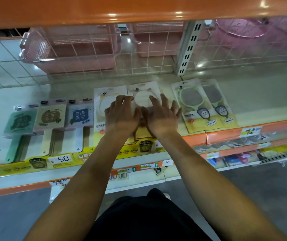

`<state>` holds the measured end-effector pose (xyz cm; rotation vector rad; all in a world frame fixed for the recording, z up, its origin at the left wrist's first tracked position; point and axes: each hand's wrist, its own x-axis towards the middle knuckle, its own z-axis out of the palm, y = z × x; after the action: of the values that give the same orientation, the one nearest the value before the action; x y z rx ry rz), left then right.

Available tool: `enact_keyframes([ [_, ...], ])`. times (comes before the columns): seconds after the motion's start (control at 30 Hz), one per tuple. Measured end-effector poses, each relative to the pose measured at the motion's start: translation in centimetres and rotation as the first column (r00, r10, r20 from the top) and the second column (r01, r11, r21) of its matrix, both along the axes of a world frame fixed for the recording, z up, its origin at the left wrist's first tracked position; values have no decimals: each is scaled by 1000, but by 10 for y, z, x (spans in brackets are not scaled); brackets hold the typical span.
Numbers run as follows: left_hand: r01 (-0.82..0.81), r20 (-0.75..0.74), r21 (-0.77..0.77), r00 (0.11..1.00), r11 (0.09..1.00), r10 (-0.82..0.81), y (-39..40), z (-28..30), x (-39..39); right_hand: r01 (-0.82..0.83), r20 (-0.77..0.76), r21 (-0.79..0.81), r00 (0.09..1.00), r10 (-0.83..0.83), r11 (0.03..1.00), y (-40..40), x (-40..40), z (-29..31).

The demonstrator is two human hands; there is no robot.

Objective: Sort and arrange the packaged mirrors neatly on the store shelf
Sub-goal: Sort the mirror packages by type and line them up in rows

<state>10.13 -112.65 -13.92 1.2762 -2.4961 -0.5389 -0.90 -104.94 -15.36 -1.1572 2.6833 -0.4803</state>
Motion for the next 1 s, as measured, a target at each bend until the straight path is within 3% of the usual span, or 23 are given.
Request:
enact_keyframes([
  [0.53, 96, 8, -7, 995, 995, -96, 50, 3, -94, 137, -34, -5, 990, -137, 991, 59, -98, 2],
  [1.0, -22, 38, 6, 999, 1000, 21, 61, -5, -124, 15, -50, 205, 999, -5, 979, 52, -132, 4],
])
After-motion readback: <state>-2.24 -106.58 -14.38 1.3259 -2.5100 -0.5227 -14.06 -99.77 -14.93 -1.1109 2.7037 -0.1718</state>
